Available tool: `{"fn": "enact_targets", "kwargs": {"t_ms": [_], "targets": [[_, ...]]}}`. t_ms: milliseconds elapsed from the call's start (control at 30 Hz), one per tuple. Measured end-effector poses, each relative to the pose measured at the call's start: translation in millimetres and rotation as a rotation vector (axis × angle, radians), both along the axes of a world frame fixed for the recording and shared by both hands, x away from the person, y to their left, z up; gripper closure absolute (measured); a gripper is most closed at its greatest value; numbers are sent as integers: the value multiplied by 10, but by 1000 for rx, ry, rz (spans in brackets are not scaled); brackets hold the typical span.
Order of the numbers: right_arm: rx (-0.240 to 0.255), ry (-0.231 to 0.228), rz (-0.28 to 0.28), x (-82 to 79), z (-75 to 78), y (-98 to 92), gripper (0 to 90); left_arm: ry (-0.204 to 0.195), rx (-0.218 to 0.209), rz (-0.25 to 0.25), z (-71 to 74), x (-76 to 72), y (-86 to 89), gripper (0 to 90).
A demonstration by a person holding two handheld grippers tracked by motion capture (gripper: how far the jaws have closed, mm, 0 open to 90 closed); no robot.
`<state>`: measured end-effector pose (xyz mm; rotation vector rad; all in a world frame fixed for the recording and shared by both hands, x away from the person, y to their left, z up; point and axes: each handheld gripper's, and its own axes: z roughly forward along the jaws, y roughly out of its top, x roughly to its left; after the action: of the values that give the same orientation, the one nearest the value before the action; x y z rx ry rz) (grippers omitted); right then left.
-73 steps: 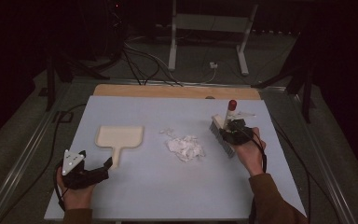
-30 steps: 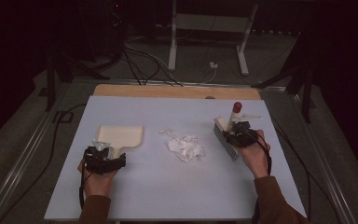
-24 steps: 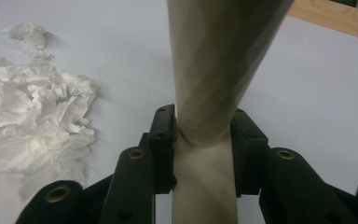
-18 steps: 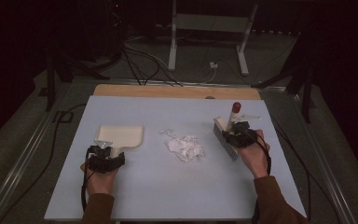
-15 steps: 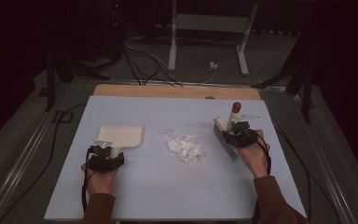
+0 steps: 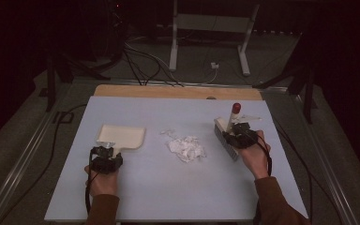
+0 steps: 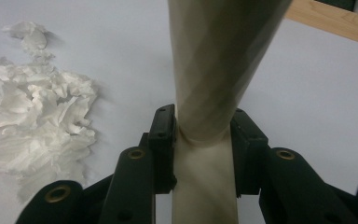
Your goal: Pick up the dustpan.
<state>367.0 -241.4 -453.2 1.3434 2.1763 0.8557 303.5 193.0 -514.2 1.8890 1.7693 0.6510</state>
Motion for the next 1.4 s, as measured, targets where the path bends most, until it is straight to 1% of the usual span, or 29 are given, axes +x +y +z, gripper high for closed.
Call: {"fn": "enact_targets", "kwargs": {"t_ms": [133, 200, 267, 400, 533, 667, 767, 933, 1033, 1200, 1400], "targets": [[-2, -1, 2, -2, -1, 5, 667, 4, 5, 5, 6, 6, -10, 659], [-2, -1, 2, -2, -2, 6, 666, 2, 0, 4, 7, 8, -4, 662], [-1, -2, 3, -2, -3, 4, 667, 5, -16, 3, 12, 9, 15, 664], [2, -2, 3, 0, -4, 0, 667, 12, -35, -15, 40, 12, 46, 665], [4, -1, 3, 3, -4, -2, 666, 16, -35, -44, 83, 2, 46, 666], [2, -2, 5, 2, -4, 1, 667, 9, -46, -59, 111, -14, 47, 666], [0, -3, 6, 6, -5, 1, 667, 6, -38, -79, 147, -30, 52, 666], [-6, -8, 14, 10, -7, -6, 667, -11, -44, -93, 204, -58, 63, 666], [-12, -17, 20, 15, -12, -16, 668, -18, -41, -112, 244, -79, 85, 666], [-14, -18, 15, 24, -12, -23, 668, -13, -68, -156, 283, -93, 125, 666], [2, -15, 3, 35, -16, -35, 668, -24, -70, -188, 332, -111, 171, 665]]}}
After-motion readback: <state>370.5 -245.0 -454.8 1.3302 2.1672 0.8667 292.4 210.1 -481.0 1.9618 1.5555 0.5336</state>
